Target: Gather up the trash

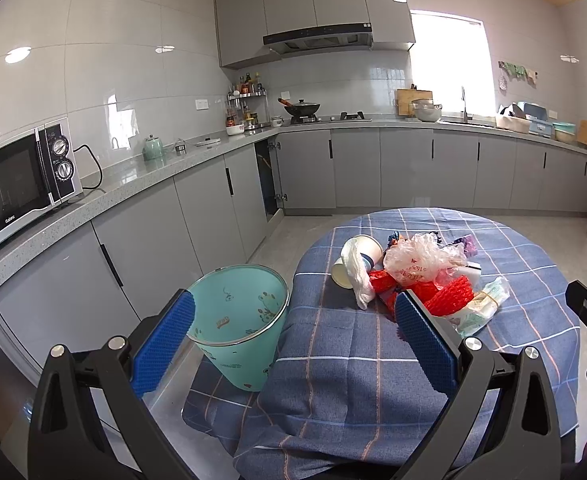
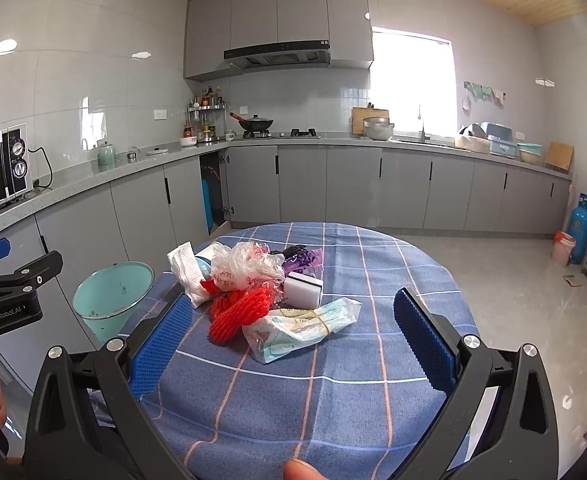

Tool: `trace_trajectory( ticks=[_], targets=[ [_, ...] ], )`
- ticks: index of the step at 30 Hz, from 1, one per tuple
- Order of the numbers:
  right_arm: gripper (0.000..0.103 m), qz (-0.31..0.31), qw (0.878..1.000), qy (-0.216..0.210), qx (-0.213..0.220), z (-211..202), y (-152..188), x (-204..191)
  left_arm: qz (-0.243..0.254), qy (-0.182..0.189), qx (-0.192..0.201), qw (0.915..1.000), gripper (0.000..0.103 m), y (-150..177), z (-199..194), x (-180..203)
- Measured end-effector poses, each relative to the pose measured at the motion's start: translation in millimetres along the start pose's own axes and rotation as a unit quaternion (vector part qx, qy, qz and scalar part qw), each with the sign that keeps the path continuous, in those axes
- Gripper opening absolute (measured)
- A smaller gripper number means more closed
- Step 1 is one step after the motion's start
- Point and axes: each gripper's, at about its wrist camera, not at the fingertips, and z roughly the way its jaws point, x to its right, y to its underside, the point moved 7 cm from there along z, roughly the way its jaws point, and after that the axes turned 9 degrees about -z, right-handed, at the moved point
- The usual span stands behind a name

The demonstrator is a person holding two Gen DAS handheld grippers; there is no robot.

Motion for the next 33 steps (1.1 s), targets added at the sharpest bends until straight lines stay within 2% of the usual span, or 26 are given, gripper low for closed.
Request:
trace_trajectory(
  ticks=[33],
  targets=[
    [0.099,0.001,1.000,0.002,-0.004,-0.2,-0.9,4.1,0.003,-0.001,0.005,1.0000,0.098,-3.4,-3.5,0.1]
  ],
)
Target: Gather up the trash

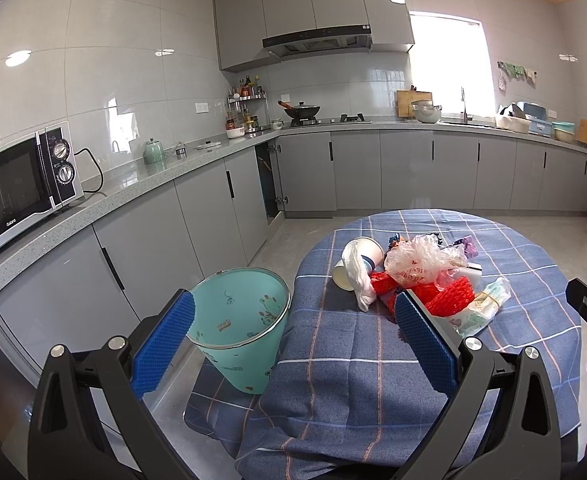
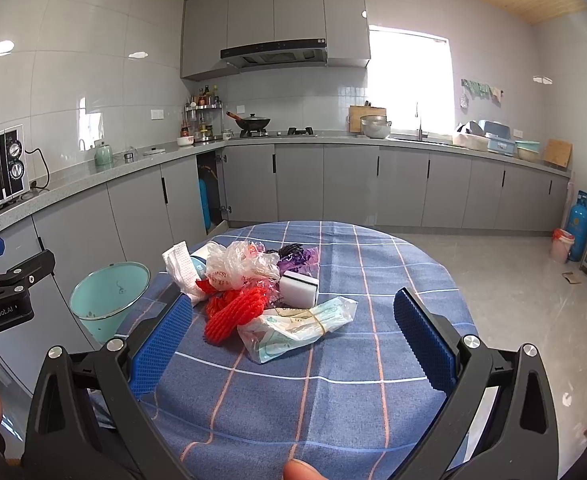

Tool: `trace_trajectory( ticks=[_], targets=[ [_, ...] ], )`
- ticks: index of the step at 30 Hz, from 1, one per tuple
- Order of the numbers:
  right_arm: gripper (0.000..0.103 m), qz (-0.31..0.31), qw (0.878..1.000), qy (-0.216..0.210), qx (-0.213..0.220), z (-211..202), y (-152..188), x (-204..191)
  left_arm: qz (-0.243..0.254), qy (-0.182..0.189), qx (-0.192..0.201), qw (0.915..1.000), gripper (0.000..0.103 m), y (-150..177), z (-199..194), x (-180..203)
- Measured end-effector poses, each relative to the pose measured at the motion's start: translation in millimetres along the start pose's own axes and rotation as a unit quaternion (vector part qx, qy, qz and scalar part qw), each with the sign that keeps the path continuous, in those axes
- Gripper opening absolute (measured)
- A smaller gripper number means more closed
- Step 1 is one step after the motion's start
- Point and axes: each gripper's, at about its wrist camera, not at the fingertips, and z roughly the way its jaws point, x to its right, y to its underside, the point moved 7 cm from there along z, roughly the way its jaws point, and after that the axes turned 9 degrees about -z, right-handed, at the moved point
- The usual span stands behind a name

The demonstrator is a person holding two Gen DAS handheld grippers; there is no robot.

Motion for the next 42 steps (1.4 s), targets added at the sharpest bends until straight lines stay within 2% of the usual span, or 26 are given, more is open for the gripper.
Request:
trace_trajectory(
  ticks=[26,37,42],
  targets=[
    [0.099,0.004,1.000,0.004,-0.007,5.5,2.3,6.7,0.005,-0.005,-0.005,1.0000,0.098,2.8,7.9,-2.1],
    [0.099,0.016,1.000,0.007,-0.025,46.7,12.6,18.3,0.011,-0.025,-0.009,0.9996,0.098,6.8,47.5,-2.0],
    [0.098,0.029,0.999,0.008,-0.032,77.1,10.2,26.8,0.011,-0.016,-0.006,0.9998,0.098,1.4,76.9,7.5]
  ],
)
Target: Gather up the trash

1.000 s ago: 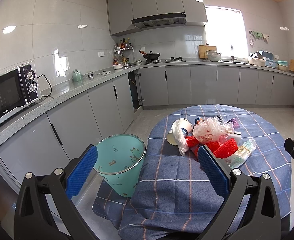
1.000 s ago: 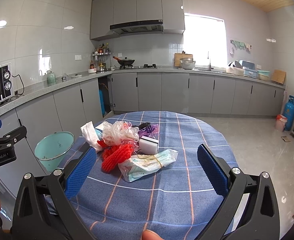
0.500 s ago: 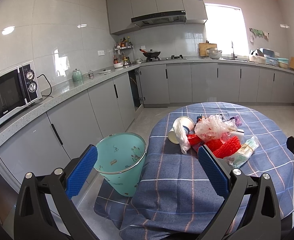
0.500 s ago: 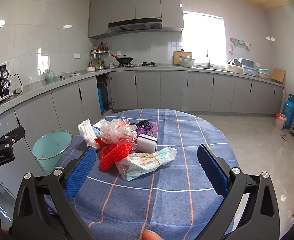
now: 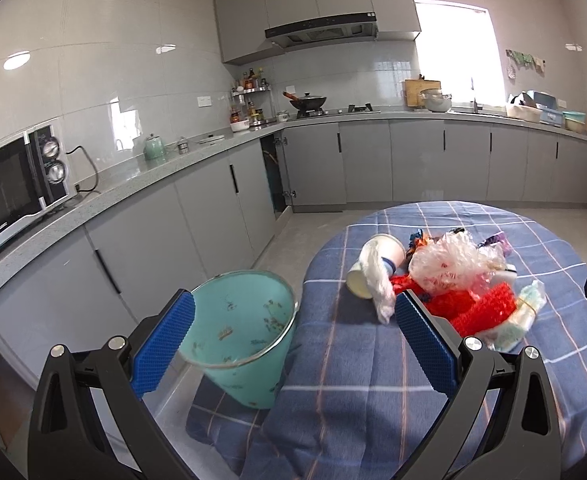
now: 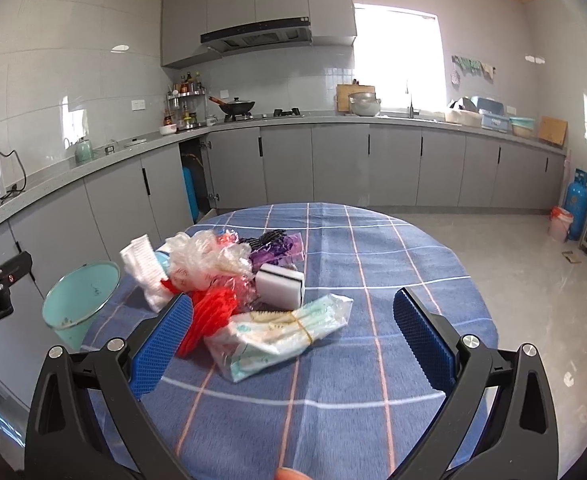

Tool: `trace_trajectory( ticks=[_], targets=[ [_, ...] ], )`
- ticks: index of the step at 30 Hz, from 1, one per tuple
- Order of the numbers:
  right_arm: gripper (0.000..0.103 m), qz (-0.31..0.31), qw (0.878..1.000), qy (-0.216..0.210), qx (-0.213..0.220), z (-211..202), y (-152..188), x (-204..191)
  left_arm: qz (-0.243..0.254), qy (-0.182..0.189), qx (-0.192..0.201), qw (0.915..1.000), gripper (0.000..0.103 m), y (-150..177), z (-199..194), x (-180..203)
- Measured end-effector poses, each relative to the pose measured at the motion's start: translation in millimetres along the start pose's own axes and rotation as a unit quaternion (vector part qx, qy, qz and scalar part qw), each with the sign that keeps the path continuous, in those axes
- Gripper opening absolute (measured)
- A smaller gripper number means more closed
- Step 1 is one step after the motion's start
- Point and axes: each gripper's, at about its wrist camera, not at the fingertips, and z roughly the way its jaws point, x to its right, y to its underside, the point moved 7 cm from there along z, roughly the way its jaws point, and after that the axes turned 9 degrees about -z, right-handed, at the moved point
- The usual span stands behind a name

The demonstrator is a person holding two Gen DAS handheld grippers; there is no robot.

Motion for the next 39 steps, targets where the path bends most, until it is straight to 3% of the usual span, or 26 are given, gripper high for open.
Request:
trace_trajectory(
  ticks=[19,22,26,29,32,39],
  targets=[
    [0.096,-0.020,0.999,0.020,-0.023,100.0,-14.5,-8.9,0.024,0.015,-0.052,0.9982,0.098,12.6,137.9,52.3],
    [0.093,-0.016,0.999,0.018,-0.029,110.2,-13.6,-7.8,0.027,0.026,-0.056,0.9977,0.093,13.0,151.1,59.4],
    [0.093,-0.015,0.999,0.016,-0.038,119.4,-10.3,-6.4,0.025,0.054,-0.069,0.9959,0.072,15.3,164.0,68.6],
    [0.093,-0.016,0.999,0.015,-0.037,121.2,-9.7,-6.5,0.030,0.090,-0.084,0.9919,0.035,20.7,166.2,80.6],
    [0.090,-0.016,0.999,0.010,-0.035,122.6,-11.1,-8.0,0.032,0.113,-0.086,0.9893,0.009,23.6,162.6,86.2],
    [0.080,-0.021,0.999,-0.016,-0.028,125.6,-27.6,-21.2,0.013,0.134,-0.053,0.9894,0.009,5.0,130.7,77.9]
  ],
)
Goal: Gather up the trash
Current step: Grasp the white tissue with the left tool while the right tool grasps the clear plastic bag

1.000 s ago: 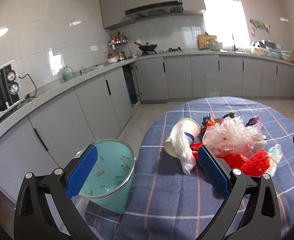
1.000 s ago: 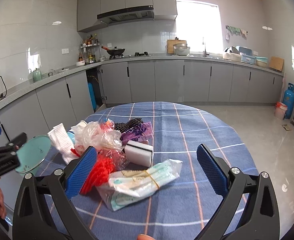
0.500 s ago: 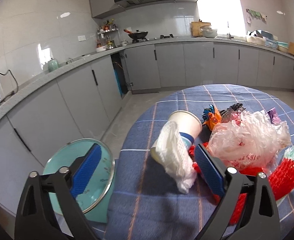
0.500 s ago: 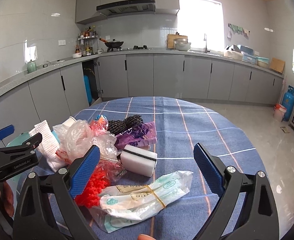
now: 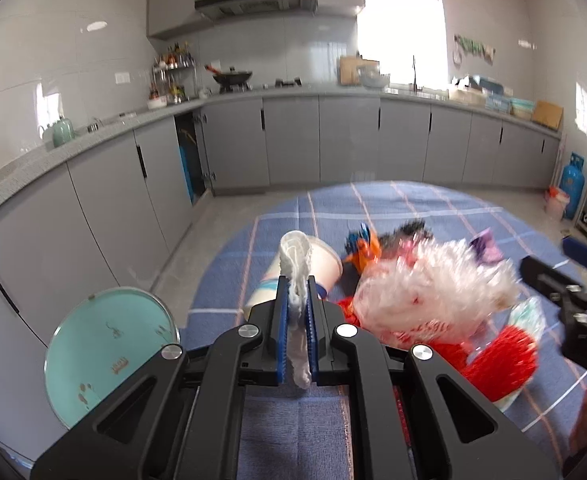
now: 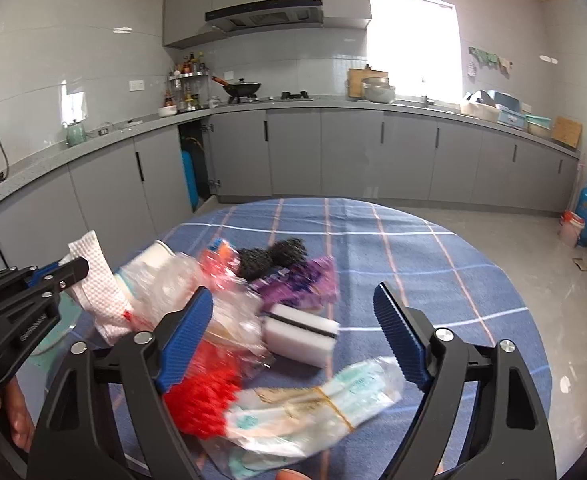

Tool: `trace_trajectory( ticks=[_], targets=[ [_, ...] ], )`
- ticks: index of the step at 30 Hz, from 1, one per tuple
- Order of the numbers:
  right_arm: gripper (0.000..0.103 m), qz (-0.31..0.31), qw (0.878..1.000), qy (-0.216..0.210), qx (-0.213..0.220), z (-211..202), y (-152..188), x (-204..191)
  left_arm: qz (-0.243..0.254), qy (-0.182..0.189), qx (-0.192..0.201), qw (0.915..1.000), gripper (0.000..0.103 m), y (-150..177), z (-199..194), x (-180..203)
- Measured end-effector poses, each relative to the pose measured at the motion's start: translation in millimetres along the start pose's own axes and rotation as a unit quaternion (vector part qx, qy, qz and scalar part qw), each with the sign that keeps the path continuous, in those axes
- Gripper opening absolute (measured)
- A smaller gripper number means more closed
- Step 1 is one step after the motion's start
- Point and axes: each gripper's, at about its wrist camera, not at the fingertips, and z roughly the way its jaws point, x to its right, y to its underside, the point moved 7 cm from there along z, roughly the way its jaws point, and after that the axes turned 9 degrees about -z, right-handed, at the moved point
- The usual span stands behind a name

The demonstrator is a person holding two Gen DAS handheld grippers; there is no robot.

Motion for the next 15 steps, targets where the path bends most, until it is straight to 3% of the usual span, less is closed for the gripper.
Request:
trace_trajectory(
  ticks=[6,12,14,15],
  targets=[
    [0.077,-0.038,0.999,-0.026,0.018,-2.5,-17.6,-31.0,-0.005,-0.006,0.039,0.9992,0.009,-13.8,-35.1,-5.4],
    [0.066,-0.074,0.996,-0.050,-0.009,15.0,-12.5,-57.5,-0.007,-0.015,0.051,0.9986,0.009,-15.2,-47.8,-11.5],
    [0.059,-0.089,0.994,-0.055,-0.026,23.0,-9.4,-64.1,-0.007,-0.029,0.054,0.9981,0.009,-16.1,-48.9,-17.9],
    [0.046,-0.094,0.993,-0.061,-0.039,27.6,-6.4,-67.2,-0.008,-0.035,0.057,0.9977,0.009,-16.6,-50.4,-22.6]
  ],
)
